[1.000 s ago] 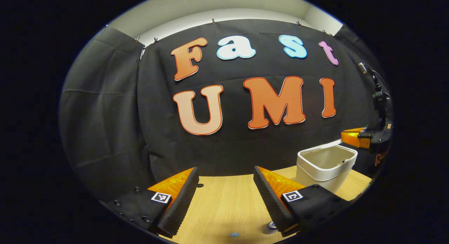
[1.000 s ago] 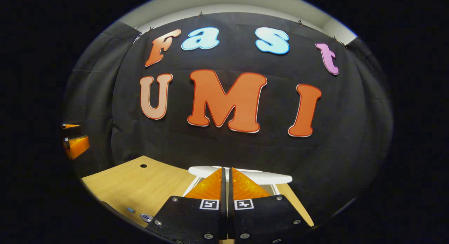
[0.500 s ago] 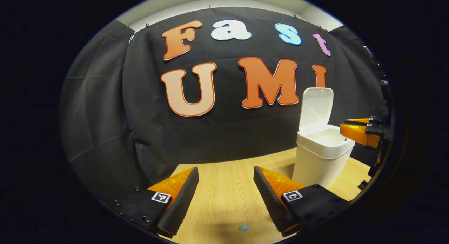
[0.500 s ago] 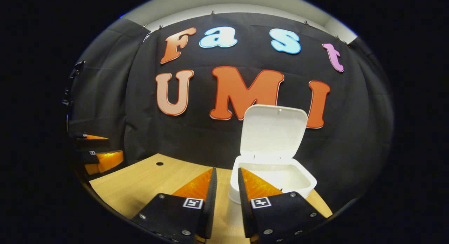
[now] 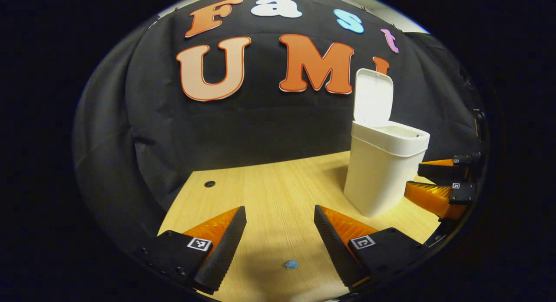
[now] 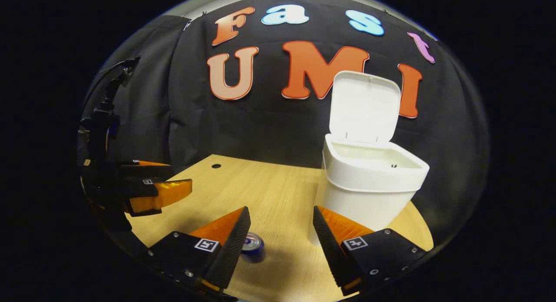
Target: Press the lid of the desktop garbage bin to open it, pick up the crumpled paper on the desktop and throw it into the bin, then pick up the pop can on the desktop and drop it into the bin, and finally close the garbage bin lid.
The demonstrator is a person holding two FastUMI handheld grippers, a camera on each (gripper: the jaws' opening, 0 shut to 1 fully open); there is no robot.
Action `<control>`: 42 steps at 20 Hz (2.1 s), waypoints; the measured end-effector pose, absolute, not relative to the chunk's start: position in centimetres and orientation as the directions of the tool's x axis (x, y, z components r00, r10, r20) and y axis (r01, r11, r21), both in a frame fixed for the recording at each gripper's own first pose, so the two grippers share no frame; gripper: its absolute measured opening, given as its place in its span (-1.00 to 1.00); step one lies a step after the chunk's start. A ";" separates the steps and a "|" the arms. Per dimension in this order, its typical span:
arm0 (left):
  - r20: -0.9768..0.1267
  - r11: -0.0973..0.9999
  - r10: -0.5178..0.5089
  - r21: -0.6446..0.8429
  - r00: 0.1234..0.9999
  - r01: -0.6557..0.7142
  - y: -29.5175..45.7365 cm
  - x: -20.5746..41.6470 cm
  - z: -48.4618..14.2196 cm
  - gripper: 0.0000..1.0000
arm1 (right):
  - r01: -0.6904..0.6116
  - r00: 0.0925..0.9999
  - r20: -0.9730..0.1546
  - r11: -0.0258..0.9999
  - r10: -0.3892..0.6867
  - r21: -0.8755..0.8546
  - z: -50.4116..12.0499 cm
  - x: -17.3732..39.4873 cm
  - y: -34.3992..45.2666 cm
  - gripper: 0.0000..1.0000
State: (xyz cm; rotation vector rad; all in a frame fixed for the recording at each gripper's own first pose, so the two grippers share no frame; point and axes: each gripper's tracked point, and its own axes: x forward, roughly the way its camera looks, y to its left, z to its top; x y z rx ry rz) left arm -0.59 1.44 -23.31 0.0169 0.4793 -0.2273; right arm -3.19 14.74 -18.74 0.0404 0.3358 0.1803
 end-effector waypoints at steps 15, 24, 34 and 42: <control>-0.676 0.918 -0.344 -0.098 0.651 0.383 -0.7 -4.5 -38.4 1.00 | -0.237 0.822 -0.526 0.971 0.218 0.031 -30.9 -4.3 20.4 0.91; -0.744 0.922 -0.315 -0.091 0.590 0.377 -0.2 -4.3 -40.9 0.93 | -0.230 0.789 -0.577 0.972 0.210 0.039 -34.1 -2.7 21.6 0.92; -0.743 0.918 -0.345 -0.140 0.573 0.371 0.4 -2.7 -39.2 -0.51 | -0.228 0.782 -0.582 0.971 0.223 0.066 -33.8 -2.1 22.3 0.61; -0.690 0.913 -0.359 -0.121 0.628 0.389 2.8 -1.1 -34.2 -0.55 | -0.196 0.811 -0.551 0.979 0.198 0.062 -30.2 -2.6 20.7 0.60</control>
